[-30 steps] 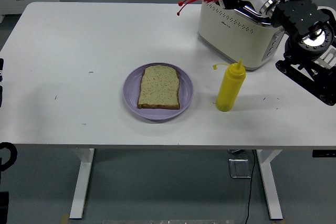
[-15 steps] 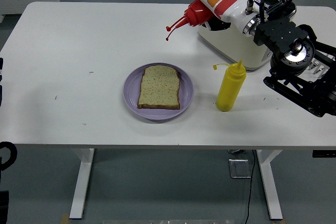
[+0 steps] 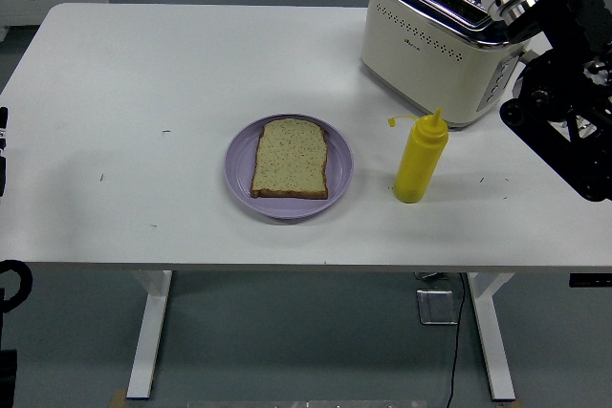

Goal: Pick up the cup,pour liquid into bread,place the cup on the desk

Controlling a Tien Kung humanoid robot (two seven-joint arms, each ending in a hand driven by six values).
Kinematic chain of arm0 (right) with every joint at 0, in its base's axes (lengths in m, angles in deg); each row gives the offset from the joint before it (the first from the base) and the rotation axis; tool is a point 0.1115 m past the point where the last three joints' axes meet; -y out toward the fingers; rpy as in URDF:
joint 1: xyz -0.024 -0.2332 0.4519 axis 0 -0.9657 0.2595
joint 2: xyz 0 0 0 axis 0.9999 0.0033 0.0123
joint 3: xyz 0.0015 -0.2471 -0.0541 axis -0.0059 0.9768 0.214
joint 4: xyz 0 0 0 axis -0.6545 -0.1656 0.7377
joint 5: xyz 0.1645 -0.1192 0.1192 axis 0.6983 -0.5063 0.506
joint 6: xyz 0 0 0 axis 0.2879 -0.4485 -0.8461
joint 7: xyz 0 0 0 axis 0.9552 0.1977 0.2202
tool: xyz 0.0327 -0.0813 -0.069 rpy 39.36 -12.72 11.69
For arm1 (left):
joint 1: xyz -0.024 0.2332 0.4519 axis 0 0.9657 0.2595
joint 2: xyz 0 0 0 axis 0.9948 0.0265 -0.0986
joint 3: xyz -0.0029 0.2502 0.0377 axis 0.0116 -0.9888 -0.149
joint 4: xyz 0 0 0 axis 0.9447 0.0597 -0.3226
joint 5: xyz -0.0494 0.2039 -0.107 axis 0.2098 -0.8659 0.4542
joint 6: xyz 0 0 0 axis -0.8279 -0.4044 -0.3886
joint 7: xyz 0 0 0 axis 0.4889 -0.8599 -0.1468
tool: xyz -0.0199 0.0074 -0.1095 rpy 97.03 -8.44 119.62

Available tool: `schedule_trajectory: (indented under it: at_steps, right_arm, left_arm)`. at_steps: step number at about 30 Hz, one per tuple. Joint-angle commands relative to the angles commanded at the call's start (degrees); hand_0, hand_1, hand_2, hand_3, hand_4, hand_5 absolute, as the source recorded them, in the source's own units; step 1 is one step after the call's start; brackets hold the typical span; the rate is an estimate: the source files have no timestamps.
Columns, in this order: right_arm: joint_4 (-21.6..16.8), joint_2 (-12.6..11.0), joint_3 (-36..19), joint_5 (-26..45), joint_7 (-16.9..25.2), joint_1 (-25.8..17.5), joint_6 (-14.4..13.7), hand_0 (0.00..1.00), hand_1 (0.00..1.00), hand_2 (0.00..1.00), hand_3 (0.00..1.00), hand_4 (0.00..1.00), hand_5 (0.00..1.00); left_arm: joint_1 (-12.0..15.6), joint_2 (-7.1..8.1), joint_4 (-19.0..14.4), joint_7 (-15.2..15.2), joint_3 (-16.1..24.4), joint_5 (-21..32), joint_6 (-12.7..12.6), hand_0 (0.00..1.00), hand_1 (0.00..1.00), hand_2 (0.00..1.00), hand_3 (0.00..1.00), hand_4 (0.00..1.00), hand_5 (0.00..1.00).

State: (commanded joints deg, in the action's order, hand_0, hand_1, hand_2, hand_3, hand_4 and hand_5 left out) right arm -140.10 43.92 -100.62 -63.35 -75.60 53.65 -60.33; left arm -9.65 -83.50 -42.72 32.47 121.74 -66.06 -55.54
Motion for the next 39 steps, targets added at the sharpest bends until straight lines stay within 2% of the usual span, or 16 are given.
schedule_trajectory:
  at_steps: [4,8,14,23,31,39]
  right_arm:
    - [-1.69,-1.06,-8.04,9.68,0.75,-3.87,3.72,0.002,0.002,0.064,0.084,0.819,0.358]
    - [-3.11,-2.04,-12.94,19.37,0.79,-8.38,5.54,0.002,0.002,0.064,0.084,0.818,0.360]
    - [-4.66,-2.75,-15.61,33.89,2.82,-14.55,6.14,0.002,0.002,0.064,0.084,0.816,0.360]
    - [-5.81,-2.96,-20.11,55.13,10.54,-23.95,5.04,0.002,0.002,0.064,0.083,0.810,0.364]
    - [-4.00,-2.12,-22.63,55.95,16.41,-30.56,3.75,0.002,0.002,0.066,0.083,0.800,0.364]
    - [-0.19,-0.70,-20.28,57.33,23.68,-33.99,1.51,0.002,0.002,0.068,0.084,0.795,0.363]
  left_arm:
    - [0.13,0.00,-0.04,-0.06,0.02,-0.02,-0.09,0.789,0.757,0.749,0.685,0.568,0.998]
    - [0.22,0.00,-0.05,-0.07,-0.07,-0.02,-0.10,0.789,0.756,0.749,0.684,0.567,0.998]
    - [0.24,0.00,0.05,-0.08,-0.42,-0.02,-0.12,0.789,0.756,0.749,0.684,0.567,0.998]
    - [0.49,0.00,0.14,-0.07,-0.88,-0.01,-0.16,0.789,0.756,0.749,0.685,0.567,0.998]
    - [0.42,0.00,0.18,-0.07,-0.99,0.01,-0.16,0.789,0.757,0.749,0.685,0.567,0.998]
    - [0.14,0.00,0.17,-0.07,-1.18,0.03,-0.16,0.789,0.755,0.749,0.685,0.566,0.998]
